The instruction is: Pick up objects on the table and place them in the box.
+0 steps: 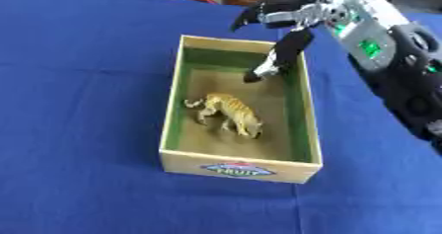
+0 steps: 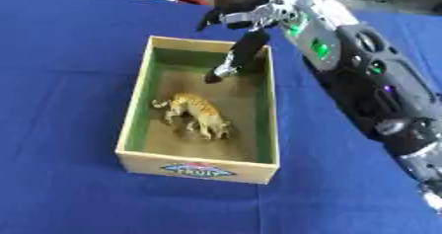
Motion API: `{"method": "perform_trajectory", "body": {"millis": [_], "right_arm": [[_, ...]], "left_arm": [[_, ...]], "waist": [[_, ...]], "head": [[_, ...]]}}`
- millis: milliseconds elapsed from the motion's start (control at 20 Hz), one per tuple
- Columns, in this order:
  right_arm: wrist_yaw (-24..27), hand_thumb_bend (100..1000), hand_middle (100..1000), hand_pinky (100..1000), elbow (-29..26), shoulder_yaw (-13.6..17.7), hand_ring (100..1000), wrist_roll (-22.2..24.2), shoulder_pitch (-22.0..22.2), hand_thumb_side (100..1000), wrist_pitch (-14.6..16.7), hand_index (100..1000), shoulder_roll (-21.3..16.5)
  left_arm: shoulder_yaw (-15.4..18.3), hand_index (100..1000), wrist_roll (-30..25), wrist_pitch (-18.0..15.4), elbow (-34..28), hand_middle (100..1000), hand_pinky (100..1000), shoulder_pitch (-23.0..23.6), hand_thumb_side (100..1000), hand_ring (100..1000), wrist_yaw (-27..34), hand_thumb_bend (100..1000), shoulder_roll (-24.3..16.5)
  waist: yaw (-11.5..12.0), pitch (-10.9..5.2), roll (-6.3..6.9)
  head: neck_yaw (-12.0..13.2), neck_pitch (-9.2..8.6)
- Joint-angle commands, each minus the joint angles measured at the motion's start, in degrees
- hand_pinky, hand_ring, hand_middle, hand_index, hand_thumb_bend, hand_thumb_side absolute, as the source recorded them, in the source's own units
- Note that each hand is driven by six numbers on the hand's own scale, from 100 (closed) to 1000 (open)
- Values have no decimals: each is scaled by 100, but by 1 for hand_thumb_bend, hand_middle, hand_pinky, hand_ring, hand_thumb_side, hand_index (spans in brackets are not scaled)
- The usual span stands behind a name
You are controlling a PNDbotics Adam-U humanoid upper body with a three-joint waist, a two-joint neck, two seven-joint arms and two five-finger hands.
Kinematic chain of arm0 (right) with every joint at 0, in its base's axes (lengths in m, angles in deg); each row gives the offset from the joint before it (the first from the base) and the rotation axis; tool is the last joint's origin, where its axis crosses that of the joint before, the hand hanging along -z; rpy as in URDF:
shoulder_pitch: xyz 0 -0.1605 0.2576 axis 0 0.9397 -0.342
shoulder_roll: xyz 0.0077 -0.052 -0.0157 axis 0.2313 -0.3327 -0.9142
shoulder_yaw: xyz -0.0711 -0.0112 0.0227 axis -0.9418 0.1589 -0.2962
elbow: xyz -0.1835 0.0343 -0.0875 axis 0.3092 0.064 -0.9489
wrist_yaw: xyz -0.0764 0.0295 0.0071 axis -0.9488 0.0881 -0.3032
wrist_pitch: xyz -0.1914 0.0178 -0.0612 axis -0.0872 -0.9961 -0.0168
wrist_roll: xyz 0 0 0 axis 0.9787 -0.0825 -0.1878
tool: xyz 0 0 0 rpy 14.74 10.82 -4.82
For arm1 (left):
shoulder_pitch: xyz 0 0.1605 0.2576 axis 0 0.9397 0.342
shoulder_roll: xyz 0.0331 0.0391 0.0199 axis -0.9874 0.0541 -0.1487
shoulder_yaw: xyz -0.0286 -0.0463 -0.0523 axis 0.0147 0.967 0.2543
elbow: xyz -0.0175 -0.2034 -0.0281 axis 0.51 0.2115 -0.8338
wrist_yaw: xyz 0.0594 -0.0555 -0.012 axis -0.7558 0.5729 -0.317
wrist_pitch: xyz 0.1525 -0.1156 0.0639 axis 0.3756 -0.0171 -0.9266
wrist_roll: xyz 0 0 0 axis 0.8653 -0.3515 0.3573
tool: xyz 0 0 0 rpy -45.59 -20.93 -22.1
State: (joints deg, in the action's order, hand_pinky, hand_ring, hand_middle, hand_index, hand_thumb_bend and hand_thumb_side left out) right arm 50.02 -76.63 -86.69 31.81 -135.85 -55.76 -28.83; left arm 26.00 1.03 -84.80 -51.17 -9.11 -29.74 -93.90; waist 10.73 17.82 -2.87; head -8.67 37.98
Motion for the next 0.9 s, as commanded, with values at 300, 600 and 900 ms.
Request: {"method": "perform_trajectory", "body": {"millis": [300, 600, 900], "right_arm": [[892, 100, 867, 859, -1480, 796, 876, -1053, 376, 1000, -854, 877, -656], [1875, 100, 801, 800, -2380, 1395, 781, -2783, 972, 998, -1727, 849, -913], [3377, 100, 844, 798, -3213, 1809, 804, -5172, 1854, 1000, -1897, 925, -1009]], "left_arm": [[61, 722, 13, 28, -95, 572, 522, -8, 447, 565, -18, 100, -66], [78, 723, 31, 32, -95, 573, 522, 9, 449, 565, -32, 100, -73], [95, 725, 63, 20, -95, 575, 521, 17, 458, 566, -58, 100, -84]], "waist": [[-72, -153, 103], [-119, -157, 164], [-178, -161, 239]], "head": [[91, 59], [157, 94], [263, 176]]}}
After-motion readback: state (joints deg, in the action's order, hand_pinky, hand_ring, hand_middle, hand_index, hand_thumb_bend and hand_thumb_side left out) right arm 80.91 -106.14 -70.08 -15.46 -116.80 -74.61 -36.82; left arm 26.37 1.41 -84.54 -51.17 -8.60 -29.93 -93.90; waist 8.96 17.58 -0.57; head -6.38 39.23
